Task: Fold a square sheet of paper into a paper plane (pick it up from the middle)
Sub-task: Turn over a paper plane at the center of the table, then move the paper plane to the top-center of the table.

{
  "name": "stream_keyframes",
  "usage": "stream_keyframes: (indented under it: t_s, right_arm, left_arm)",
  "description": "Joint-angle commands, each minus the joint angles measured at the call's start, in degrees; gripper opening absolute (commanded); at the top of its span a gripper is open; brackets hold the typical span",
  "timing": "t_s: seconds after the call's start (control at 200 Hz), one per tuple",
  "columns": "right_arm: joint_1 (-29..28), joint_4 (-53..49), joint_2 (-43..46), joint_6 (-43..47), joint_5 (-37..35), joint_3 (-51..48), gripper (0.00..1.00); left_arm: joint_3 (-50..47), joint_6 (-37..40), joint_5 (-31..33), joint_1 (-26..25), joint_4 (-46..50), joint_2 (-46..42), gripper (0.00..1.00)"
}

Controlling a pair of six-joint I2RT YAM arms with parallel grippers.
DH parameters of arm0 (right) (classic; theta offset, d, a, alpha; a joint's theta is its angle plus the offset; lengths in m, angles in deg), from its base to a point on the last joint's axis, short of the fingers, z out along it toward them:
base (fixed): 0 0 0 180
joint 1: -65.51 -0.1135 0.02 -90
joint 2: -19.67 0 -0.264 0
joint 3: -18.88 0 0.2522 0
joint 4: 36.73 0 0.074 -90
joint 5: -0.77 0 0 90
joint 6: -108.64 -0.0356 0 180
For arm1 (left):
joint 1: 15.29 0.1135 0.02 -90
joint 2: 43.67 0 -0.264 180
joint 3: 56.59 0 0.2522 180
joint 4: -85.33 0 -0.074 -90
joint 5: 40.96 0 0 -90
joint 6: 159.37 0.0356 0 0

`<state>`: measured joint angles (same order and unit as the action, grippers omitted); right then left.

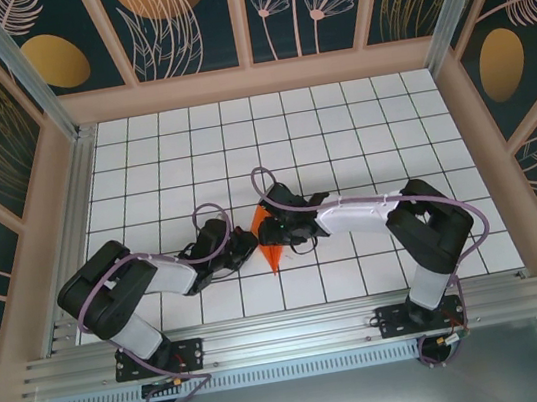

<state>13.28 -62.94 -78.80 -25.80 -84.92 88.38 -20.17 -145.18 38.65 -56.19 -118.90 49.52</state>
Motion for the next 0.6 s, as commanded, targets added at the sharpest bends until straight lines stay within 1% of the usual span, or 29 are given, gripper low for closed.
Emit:
stream_keyframes:
  t_s: [0.0,0.195,0.39,0.59]
  right_arm:
    - [-1.01,-0.50,-0.21,1.04,-0.32,-0.53,0.46]
    - [-1.71,-1.82,-0.58,0.13,-1.15,-0.08,0.47]
    - [-2.15,-3.26,-0.65,-1.80,-2.58,0.59,0.41]
    - [-3.29,-4.24,-1.59,-2.37,-3.81,2.19,0.42]
  left_arm:
    - [-1.10,-1.45,-0.64,0.32,-2.96,0.77,0.00]
    - [-1.60,-1.62,-0.42,0.34,-3.00,0.77,0.00]
    - [-1.74,-1.58,-0.42,0.30,-3.29,0.86,0.00]
    - [-1.82,-1.53,-0.59,0.32,-3.60,0.95,0.00]
